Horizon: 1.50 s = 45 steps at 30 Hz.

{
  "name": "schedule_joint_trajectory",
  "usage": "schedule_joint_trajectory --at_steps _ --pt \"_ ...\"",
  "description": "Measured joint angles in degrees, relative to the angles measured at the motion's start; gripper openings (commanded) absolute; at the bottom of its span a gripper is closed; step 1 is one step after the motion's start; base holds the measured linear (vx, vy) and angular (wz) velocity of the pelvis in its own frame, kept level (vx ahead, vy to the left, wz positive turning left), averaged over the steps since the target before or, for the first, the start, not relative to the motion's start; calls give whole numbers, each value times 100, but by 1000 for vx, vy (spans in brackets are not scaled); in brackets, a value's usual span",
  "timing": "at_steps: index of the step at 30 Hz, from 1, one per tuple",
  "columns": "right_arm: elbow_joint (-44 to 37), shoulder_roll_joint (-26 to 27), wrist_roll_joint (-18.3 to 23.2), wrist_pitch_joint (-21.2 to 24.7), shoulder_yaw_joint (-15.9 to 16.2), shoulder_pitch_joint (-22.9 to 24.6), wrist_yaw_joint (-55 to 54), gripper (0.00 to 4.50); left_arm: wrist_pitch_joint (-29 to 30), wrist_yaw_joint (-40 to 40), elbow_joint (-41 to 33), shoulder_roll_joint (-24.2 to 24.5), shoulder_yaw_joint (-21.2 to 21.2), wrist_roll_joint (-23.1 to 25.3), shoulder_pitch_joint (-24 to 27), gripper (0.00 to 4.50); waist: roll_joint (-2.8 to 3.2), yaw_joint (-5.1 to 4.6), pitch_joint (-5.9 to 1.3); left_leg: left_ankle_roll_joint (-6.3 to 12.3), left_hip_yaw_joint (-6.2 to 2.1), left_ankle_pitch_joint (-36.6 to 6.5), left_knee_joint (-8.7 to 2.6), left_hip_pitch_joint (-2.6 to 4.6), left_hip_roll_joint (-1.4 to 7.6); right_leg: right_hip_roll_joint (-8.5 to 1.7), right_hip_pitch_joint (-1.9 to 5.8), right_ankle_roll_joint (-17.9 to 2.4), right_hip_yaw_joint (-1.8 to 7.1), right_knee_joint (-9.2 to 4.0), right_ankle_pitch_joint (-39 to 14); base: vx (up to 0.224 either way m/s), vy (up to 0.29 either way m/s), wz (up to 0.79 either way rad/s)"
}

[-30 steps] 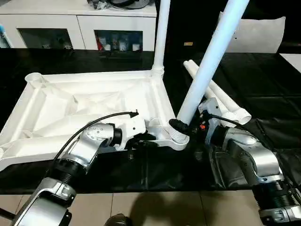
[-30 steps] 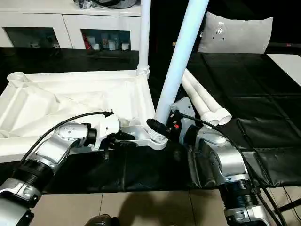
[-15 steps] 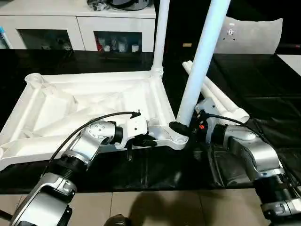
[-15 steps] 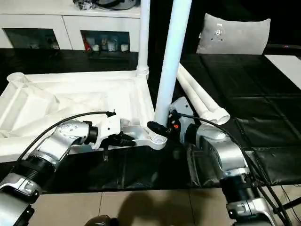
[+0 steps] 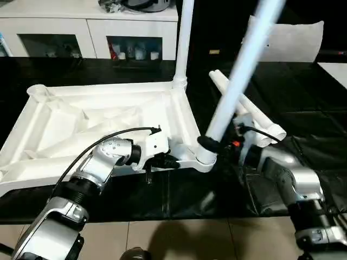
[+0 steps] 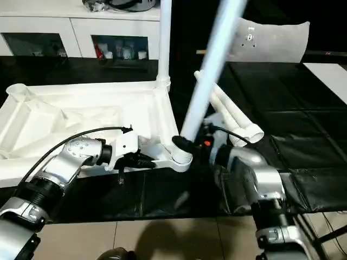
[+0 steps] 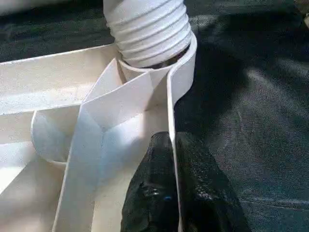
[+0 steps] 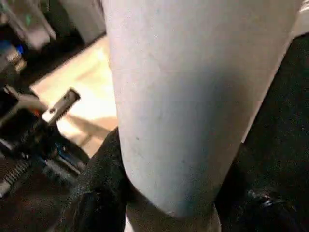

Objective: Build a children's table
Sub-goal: Insert table leg to table base

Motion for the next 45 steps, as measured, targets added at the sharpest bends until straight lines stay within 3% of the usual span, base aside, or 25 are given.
schedule_joint_trajectory --at_steps 8,13,17,21,26,31,37,40,45 --pt "-181 235 48 -809 -125 554 -29 193 0 9 24 -62 38 -32 35 0 24 45 -12 0 1 -1 -13 0 0 0 3 2 -1 -23 -1 0 0 0" --pt "-206 74 -478 -1488 328 585 -132 192 -1 37 25 -56 40 -9 60 0 62 30 -32 0 1 -1 -16 2 0 0 4 4 0 -26 -2 0 0 0" --pt "-268 -84 -765 -1660 607 497 -96 192 -17 34 25 -19 9 41 61 0 95 -9 -55 0 1 -1 -19 15 0 0 11 20 -1 -30 -12 0 0 0" --pt "-236 -286 -1031 -1688 856 369 103 192 -143 20 87 -3 -19 95 59 0 99 -21 -56 -1 1 -2 -30 58 0 0 18 39 -2 -46 -23 0 0 0" --pt "18 -475 -1195 -1688 1151 49 422 192 -277 -123 330 11 -117 152 -96 0 114 -69 -71 0 1 -4 -65 114 -2 1 85 37 -12 -104 -22 0 0 0" --pt "55 -493 -1275 -1592 1187 -52 542 192 -410 -264 747 -33 -126 197 -336 0 114 -58 -71 -1 1 -4 -81 124 -2 1 91 36 -15 -106 -22 0 0 0" --pt "54 -391 -1271 -1573 1187 -54 492 192 -441 -341 756 57 -124 196 -363 0 119 -81 -75 -1 1 -4 -100 142 -2 4 95 25 -13 -107 -16 0 0 0" --pt "66 -233 -1272 -1545 1182 -53 284 192 -345 -314 633 135 -65 165 -265 0 120 -97 -75 -3 3 -3 -119 155 -2 7 94 24 -10 -107 -16 0 0 0" --pt "108 111 -1290 -1426 1142 -130 -306 192 525 127 -318 217 241 86 345 0 151 -215 -70 -5 1 -4 -132 187 -2 5 90 53 -12 -108 -34 0 0 0"
